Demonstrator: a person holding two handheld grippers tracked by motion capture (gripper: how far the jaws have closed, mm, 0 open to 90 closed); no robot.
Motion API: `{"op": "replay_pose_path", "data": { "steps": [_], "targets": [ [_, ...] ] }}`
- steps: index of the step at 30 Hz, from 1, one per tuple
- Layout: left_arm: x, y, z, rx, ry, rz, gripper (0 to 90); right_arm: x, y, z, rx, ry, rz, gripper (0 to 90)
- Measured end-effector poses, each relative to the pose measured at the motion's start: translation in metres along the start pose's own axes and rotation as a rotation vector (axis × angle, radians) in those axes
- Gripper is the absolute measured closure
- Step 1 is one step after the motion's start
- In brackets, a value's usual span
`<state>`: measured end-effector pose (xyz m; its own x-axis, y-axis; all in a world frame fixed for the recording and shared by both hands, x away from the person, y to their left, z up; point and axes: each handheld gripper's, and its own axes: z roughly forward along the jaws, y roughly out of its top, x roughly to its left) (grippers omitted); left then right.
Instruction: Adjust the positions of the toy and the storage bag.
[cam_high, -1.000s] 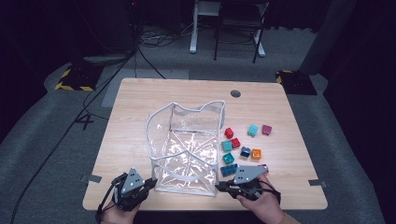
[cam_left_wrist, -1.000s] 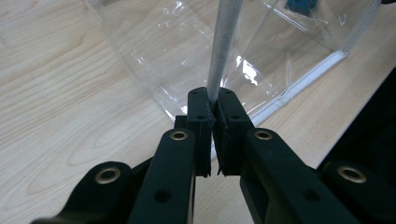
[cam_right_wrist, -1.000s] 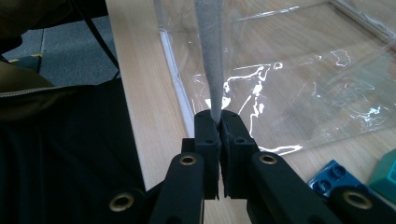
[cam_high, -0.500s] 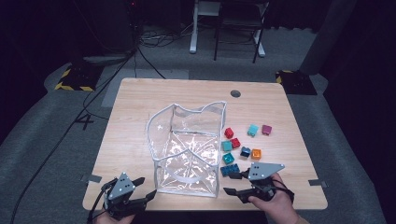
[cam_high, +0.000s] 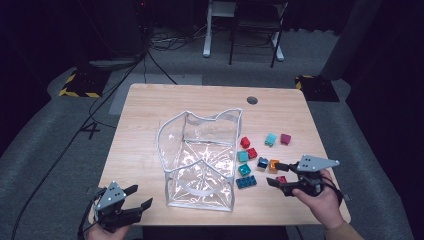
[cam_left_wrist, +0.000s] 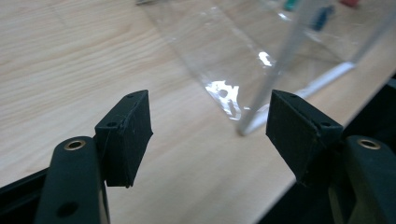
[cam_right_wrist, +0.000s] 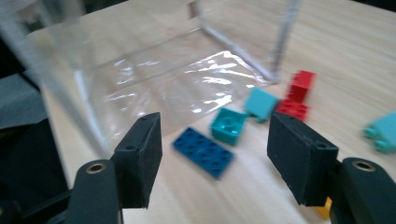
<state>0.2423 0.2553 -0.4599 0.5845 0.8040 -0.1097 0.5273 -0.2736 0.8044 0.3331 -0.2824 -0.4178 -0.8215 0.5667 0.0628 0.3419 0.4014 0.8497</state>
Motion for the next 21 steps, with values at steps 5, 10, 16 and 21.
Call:
{"op": "replay_pose_path", "data": {
  "steps": [5,10,16,21],
  "targets": [
    [0.022,0.003,0.016,0.017,0.033,-0.031,31.3,-0.027,0.0,-0.003,-0.013,-0.061,0.041,34.5],
    [0.035,0.009,0.041,0.074,0.065,-0.012,30.0,-0.05,0.001,-0.002,-0.002,-0.121,0.049,33.7],
    [0.048,0.015,0.067,0.126,0.125,-0.04,30.2,-0.072,0.002,-0.002,-0.001,-0.183,0.085,33.1],
    [0.054,0.018,0.082,0.178,0.134,-0.024,30.6,-0.087,-0.001,-0.002,0.01,-0.225,0.116,33.1]
  ]
}}
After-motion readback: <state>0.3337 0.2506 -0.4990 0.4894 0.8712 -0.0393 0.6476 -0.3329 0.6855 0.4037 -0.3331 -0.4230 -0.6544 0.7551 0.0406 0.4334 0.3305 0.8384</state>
